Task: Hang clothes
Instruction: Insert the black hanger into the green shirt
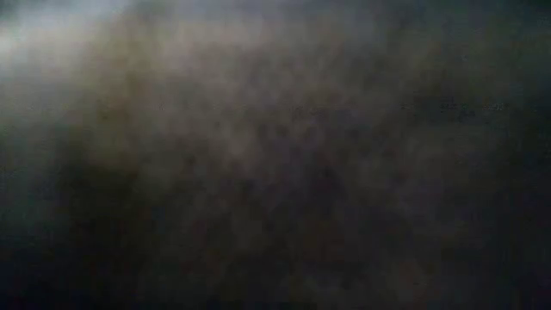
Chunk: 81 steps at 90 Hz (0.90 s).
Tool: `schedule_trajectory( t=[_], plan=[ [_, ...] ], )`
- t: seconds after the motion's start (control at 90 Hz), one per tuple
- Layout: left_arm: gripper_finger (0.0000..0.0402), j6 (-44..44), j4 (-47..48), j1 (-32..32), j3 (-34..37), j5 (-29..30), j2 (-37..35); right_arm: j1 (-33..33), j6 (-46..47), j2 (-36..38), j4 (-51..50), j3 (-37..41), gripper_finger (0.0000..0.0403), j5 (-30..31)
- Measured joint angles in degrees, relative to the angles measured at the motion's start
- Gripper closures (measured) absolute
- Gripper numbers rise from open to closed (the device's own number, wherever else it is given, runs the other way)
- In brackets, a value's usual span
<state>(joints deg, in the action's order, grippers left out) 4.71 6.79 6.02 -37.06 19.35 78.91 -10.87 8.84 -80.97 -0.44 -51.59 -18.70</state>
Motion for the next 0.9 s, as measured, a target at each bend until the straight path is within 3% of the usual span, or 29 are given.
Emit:
schedule_trajectory(
  t=[0.222, 0.433, 0.733, 0.9],
  plan=[
    [0.0401, -1.21, -2.29, 0.0, 0.0, -0.66, 0.0, 0.0, -0.88, 0.0, 1.11, 0.0, 0.0263, 0.95],
    [0.0401, -1.46, -2.66, 0.0, 0.0, -0.63, 0.0, 4.1, -10.97, -0.78, -2.03, -0.02, 0.0245, 5.5],
    [0.0401, -1.41, -3.14, -0.02, -0.09, -0.6, 0.0, 13.82, -14.03, -11.15, 7.14, -0.15, 0.0227, 9.1],
    [0.0401, -1.18, -2.44, -0.02, -0.42, -0.59, 0.0, 15.79, -13.43, -18.12, 8.46, -3.89, 0.0203, 12.02]
  ],
)
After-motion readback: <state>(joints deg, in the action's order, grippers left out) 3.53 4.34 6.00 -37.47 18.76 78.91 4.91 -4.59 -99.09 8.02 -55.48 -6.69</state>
